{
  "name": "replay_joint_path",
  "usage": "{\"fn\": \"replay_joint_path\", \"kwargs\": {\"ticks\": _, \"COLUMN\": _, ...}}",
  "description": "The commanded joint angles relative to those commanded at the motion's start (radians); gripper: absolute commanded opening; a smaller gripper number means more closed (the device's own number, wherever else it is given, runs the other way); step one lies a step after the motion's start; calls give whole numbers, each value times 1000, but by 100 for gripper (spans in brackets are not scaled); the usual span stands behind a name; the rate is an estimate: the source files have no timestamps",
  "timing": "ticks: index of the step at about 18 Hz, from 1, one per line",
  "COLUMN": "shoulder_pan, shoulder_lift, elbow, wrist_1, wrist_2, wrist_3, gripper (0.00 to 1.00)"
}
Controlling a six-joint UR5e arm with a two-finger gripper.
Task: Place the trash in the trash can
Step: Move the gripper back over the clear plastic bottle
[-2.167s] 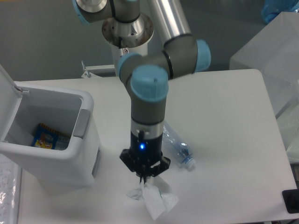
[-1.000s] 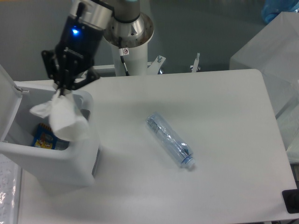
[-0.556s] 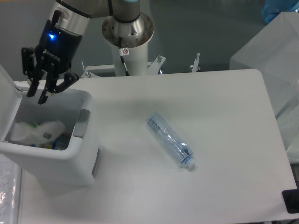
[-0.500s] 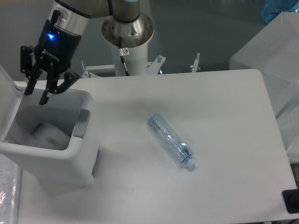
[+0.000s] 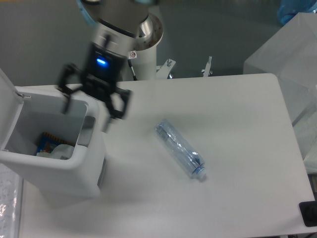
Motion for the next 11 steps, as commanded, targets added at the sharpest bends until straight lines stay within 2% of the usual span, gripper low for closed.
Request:
{"fn": "replay_joint_path", "kwargs": {"ticks": 2, "shoulder_pan": 38, "shoulder_lift": -77, "elbow": 41, "wrist_1": -3, "wrist_2": 6, "wrist_3": -3, "gripper": 100}}
{"fn": "replay_joint_path", "kwargs": {"ticks": 4, "shoulder_pan": 80, "shoulder_lift": -141, "elbow": 52, "wrist_1": -3, "wrist_2": 17, "wrist_3": 11, "gripper": 100}}
{"fn": "replay_joint_path", "kwargs": {"ticks": 8, "shoulder_pan": 102, "shoulder_lift": -216, "elbow": 114, "wrist_1": -14, "wrist_2": 98, "wrist_3": 9, "gripper": 100}}
{"fn": "replay_joint_path", "kwargs": {"ticks": 9, "shoulder_pan": 102, "shoulder_lift": -238, "elbow": 129, "wrist_1": -32, "wrist_2": 122, "wrist_3": 9, "gripper": 100}}
{"fn": "replay_joint_path", "kwargs": {"ticks": 11, "shoulder_pan": 97, "shoulder_lift": -279, "elbow": 179, "wrist_1": -113, "wrist_2": 196, "wrist_3": 9, "gripper": 100}}
